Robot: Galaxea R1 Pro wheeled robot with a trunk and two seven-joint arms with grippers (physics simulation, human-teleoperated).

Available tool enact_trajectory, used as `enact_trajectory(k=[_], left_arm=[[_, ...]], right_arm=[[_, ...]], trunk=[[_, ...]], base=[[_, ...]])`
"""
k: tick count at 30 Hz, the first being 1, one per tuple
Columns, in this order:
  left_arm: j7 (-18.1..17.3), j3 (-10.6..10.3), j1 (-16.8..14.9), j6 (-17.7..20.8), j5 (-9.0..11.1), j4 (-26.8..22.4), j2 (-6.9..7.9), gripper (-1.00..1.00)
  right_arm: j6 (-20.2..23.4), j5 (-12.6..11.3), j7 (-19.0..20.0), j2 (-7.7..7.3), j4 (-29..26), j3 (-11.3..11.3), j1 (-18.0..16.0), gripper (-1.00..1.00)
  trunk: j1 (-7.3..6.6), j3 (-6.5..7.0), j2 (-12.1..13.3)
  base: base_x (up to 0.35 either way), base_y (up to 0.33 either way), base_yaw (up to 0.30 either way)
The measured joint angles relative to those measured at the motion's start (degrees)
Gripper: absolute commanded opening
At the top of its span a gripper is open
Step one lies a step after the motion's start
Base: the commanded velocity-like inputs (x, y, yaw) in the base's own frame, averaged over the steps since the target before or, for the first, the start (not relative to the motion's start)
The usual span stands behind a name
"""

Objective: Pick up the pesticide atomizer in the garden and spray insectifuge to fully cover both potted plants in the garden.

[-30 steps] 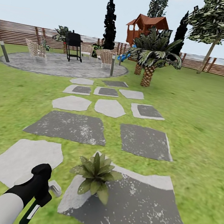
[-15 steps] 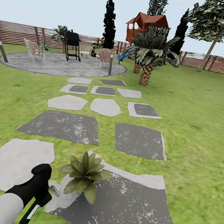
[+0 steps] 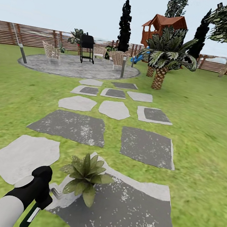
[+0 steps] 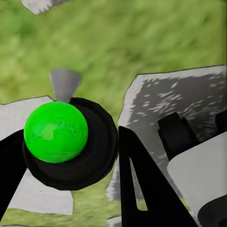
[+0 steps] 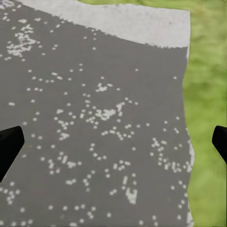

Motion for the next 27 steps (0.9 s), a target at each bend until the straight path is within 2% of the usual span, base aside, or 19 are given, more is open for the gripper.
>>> enact_trajectory(k=[14, 20, 23, 27], left_arm=[[0.0, 0.0, 0.0, 0.0, 0.0, 0.0, 0.00, -1.00], [0.0, 0.0, -0.1, 0.0, 0.0, -0.1, -0.07, -1.00], [0.0, 0.0, -0.4, 0.1, 0.1, 0.0, -0.33, -1.00], [0.0, 0.0, -0.5, 0.1, 0.0, -0.1, -0.79, -1.00]], right_arm=[[0.0, 0.0, 0.0, -0.06, 0.0, 0.0, 0.0, 1.00], [0.0, 0.0, 0.0, -0.02, 0.0, 0.0, 0.0, 1.00], [0.0, 0.0, 0.0, -0.02, 0.0, 0.0, 0.0, 1.00], [0.0, 0.0, 0.0, -0.02, 0.0, 0.0, 0.0, 1.00]], trunk=[[0.01, 0.00, 0.0], [0.00, 0.00, 0.0], [-0.01, 0.00, 0.0], [-0.02, 0.00, 0.0]], base=[[0.002, -0.002, 0.004], [0.017, -0.004, 0.226], [0.189, -0.118, 0.256], [0.230, -0.166, 0.063]])
